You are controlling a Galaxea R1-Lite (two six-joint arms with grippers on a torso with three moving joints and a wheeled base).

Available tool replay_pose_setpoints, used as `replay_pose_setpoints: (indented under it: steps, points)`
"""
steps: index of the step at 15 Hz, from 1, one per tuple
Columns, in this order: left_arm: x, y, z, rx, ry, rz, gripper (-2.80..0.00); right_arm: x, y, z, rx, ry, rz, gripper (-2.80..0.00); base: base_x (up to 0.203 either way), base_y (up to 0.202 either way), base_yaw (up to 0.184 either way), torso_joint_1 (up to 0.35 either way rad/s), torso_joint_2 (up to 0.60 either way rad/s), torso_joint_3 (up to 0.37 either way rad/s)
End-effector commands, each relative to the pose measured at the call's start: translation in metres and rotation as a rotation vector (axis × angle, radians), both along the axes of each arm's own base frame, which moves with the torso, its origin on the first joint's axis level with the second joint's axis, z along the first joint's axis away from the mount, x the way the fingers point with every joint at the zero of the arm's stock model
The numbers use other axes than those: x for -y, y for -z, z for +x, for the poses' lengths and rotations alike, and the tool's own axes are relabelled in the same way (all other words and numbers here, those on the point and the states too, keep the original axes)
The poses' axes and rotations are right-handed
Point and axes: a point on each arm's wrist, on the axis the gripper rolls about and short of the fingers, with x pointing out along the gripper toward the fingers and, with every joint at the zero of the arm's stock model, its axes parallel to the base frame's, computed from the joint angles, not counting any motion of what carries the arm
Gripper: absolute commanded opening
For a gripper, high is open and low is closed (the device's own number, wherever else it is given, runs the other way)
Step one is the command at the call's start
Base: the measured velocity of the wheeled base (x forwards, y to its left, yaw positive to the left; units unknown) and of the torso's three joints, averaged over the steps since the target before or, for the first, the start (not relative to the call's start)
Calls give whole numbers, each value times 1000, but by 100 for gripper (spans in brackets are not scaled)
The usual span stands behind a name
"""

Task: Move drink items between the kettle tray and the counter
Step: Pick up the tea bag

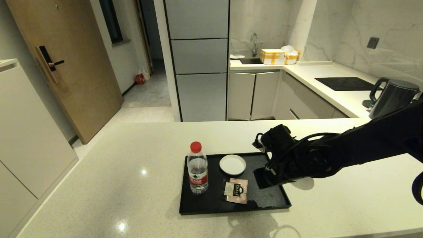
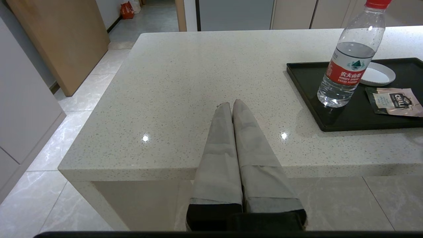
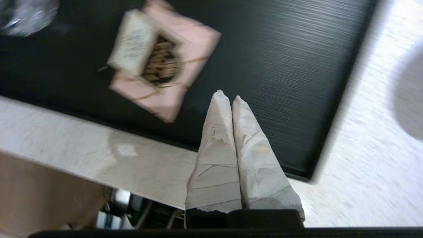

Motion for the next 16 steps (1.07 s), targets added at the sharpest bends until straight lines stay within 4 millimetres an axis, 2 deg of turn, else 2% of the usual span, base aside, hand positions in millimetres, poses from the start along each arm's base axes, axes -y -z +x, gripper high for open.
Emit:
replay_pose_setpoints:
  steps: [1,7,9,16]
  points:
    - [0,0,0,1,0,0,-280,-13,8,1,-8,-35,-6,-280,0,0,0,0,0,0]
    - [0,0,0,1,0,0,-280,-45,20,-2,-7,-106,-13,-280,0,0,0,0,0,0]
    - [0,0,0,1,0,0,-280,-52,16,-1,4,-111,1,-280,0,0,0,0,0,0]
    - [0,0,0,1,0,0,-280,-54,24,-1,-8,-101,-20,-280,0,0,0,0,0,0]
